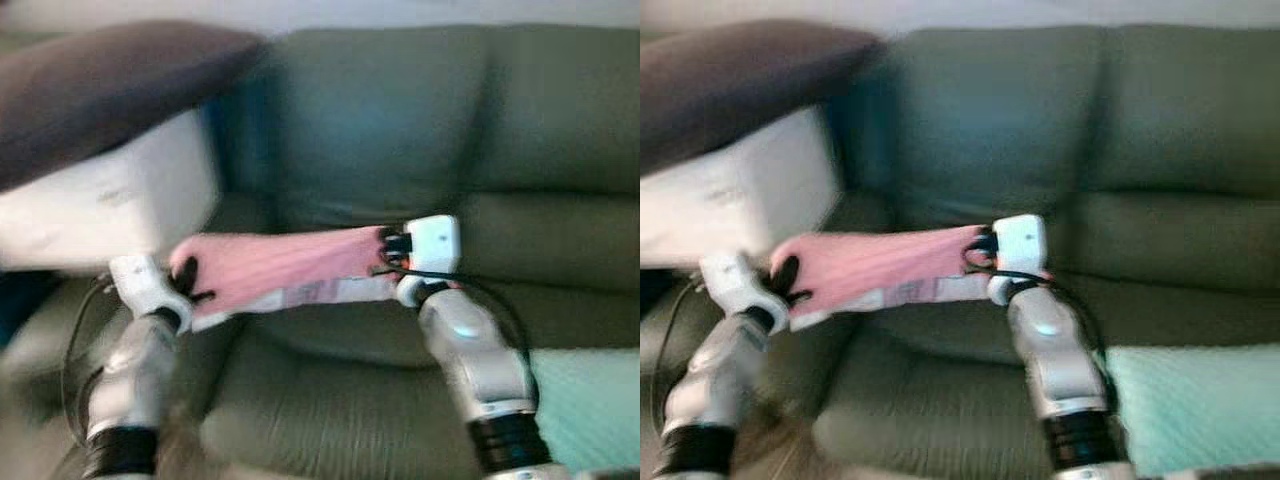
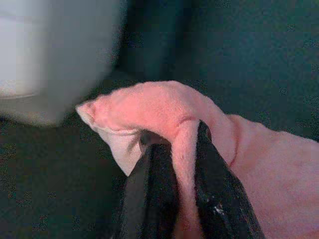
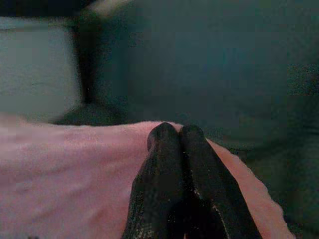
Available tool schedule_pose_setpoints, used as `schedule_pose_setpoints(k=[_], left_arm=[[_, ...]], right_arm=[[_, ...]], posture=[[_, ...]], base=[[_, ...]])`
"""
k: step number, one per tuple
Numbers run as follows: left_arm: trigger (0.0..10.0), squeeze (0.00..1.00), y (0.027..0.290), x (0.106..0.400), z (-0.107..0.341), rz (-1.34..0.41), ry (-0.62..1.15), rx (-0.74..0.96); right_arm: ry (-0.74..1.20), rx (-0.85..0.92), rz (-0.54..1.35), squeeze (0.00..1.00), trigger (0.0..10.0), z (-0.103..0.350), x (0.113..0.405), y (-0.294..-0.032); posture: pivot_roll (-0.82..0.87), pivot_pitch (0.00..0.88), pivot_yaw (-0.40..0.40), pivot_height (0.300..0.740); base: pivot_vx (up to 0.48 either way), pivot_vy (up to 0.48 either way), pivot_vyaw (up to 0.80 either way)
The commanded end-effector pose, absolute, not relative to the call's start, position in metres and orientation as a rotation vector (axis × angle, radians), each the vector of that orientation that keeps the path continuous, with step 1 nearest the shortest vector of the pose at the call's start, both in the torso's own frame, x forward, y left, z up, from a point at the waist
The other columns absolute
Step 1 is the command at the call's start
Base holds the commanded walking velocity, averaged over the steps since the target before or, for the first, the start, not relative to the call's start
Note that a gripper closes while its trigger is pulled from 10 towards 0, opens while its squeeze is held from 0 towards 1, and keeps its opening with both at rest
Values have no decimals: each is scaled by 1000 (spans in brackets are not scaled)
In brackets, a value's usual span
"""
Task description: Move the pillow to the sofa
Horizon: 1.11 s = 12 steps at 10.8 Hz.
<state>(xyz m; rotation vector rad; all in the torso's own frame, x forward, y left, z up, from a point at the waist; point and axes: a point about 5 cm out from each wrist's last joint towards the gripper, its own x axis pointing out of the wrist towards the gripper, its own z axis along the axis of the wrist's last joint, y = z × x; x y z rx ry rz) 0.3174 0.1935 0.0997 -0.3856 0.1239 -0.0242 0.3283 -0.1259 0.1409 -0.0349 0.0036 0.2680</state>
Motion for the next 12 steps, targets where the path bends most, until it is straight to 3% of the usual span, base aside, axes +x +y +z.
schedule_pose_setpoints(k=[1,3,12], left_arm=[[10000,0,205,315,99,10,124,-364],[10000,0,205,314,96,28,139,-381],[10000,0,208,311,76,52,210,-345]], right_arm=[[-34,-23,257,0,10000,149,330,-123],[-43,-20,265,0,10000,150,329,-123],[30,8,306,0,10000,133,326,-114]], posture=[[-258,1,86,740],[-257,3,85,740],[-247,25,91,740]], base=[[0,0,-744],[0,0,-672],[0,0,0]])
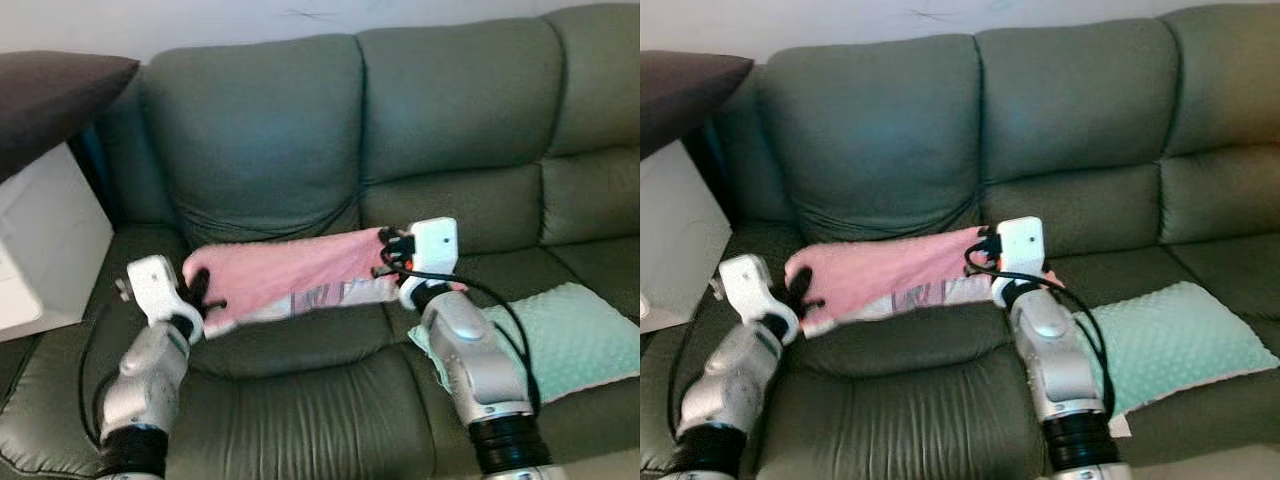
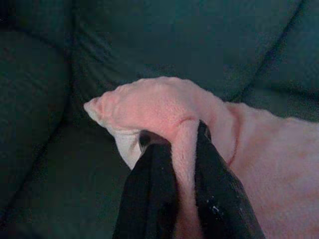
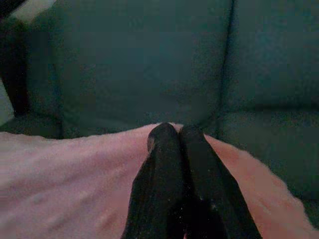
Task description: Move the pillow to the sofa
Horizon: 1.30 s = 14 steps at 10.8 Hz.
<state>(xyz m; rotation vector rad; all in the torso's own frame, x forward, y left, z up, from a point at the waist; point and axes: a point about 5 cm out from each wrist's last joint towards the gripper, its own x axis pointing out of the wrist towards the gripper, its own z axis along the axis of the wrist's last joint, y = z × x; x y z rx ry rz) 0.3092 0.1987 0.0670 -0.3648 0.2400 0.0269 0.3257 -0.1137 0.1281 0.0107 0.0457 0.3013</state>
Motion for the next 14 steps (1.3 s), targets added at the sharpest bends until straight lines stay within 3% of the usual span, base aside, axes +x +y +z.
schedule_pose_setpoints(k=[1,4,8,12,14], left_arm=[[10000,0,208,306,61,40,250,-322],[10000,0,213,286,26,60,358,-281],[10000,0,205,270,14,48,310,-253],[10000,0,185,282,9,24,301,-322],[10000,0,178,297,14,28,311,-318]], right_arm=[[80,21,318,0,10000,123,326,-109],[185,51,295,0,10000,100,324,-112],[276,75,346,0,10000,81,314,-100],[334,50,391,0,10000,69,318,-88],[228,-1,365,0,10000,78,324,-91]], posture=[[-245,34,94,740],[-233,116,99,740],[-208,229,84,740],[-226,299,76,740],[-246,314,73,740]], base=[[0,0,0],[0,0,0],[0,0,0],[0,0,0],[0,0,0]])
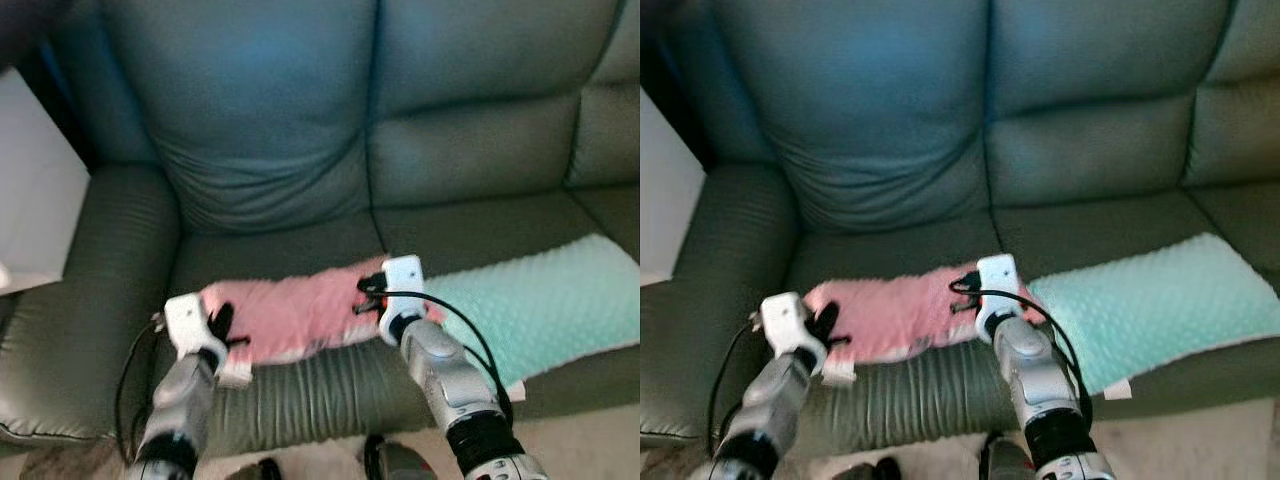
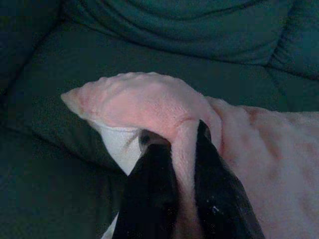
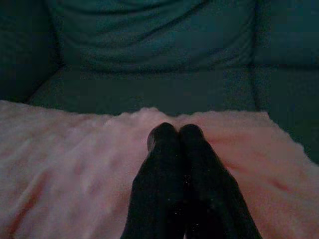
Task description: Move the pillow to the sofa
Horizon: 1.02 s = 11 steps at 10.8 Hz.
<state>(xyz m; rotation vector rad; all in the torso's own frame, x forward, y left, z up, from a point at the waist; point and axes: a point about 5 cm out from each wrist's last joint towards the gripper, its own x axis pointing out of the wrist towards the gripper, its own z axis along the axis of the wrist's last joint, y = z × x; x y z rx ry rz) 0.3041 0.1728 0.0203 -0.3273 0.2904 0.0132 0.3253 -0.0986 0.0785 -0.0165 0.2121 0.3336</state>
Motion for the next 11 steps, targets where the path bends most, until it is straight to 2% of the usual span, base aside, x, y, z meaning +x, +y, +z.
schedule_pose_setpoints(k=[1,4,6,9,10,11], left_arm=[[10000,0,180,306,21,60,273,-316],[10000,0,186,318,34,122,237,-264],[10000,0,196,302,11,192,354,-284],[10000,0,193,289,-4,195,427,-325],[10000,867,191,288,-5,190,427,-334],[10000,1000,190,287,-7,193,429,-350]], right_arm=[[124,-72,332,0,10000,88,328,-93],[136,-74,315,0,10000,78,329,-92],[171,-92,382,0,10000,57,317,-74],[244,-105,408,0,10000,37,306,-69],[243,-78,426,1000,10000,36,305,-67],[236,-79,429,1000,10000,36,304,-66]], posture=[[-257,322,74,740],[-260,332,73,740],[-267,339,71,740],[-274,347,68,740],[-274,350,66,740],[-274,351,66,740]], base=[[0,0,0],[0,0,0],[0,0,0],[0,0,0],[0,0,0],[0,0,0]])
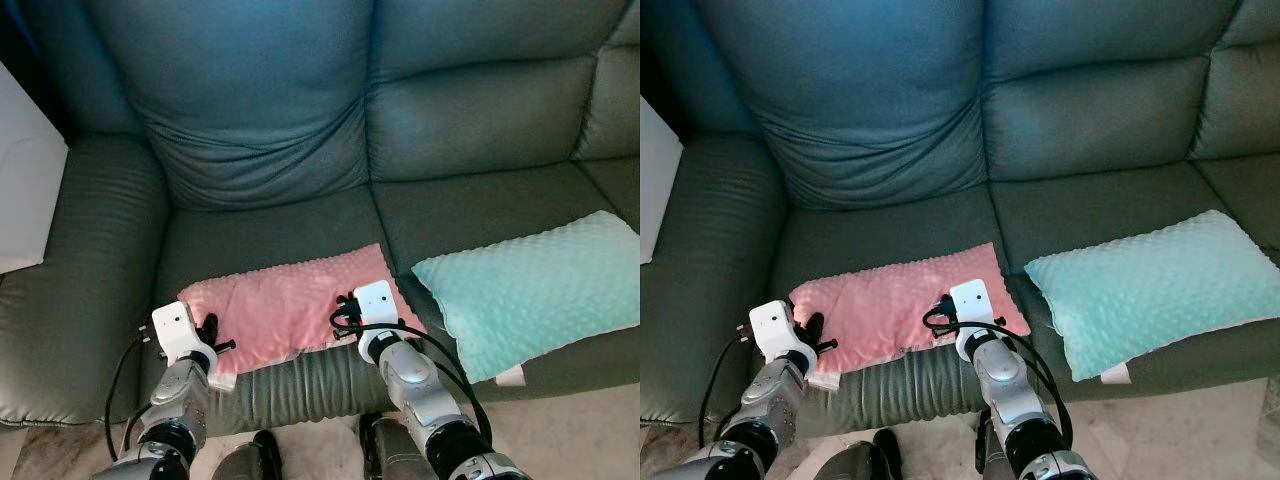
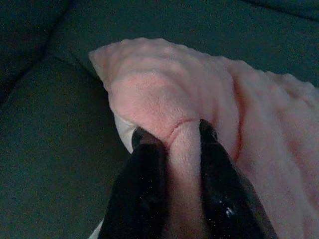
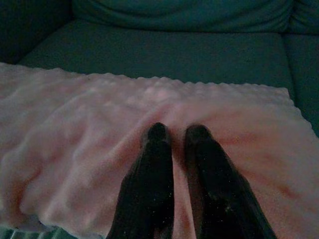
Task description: Move the pillow to the sofa
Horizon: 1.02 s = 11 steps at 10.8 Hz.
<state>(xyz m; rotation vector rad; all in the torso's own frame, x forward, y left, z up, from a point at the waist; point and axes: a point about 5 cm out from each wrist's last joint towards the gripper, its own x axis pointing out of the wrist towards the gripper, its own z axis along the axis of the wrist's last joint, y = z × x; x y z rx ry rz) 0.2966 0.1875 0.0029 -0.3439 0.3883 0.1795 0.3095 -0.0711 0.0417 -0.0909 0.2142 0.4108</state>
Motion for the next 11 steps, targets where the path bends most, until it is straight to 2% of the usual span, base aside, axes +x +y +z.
schedule_pose_setpoints(k=[1,7,11], left_arm=[[10000,1000,190,287,-7,197,433,-351],[10000,1000,182,287,-10,194,473,-341],[10000,1000,177,292,-6,168,460,-337]], right_arm=[[231,-76,434,1000,10000,36,303,-64],[227,16,486,1000,10000,41,300,-50],[223,62,431,1000,10000,56,310,-64]], posture=[[-274,349,67,740],[-270,347,72,740],[-274,344,76,740]], base=[[0,0,0],[0,0,0],[0,0,0]])
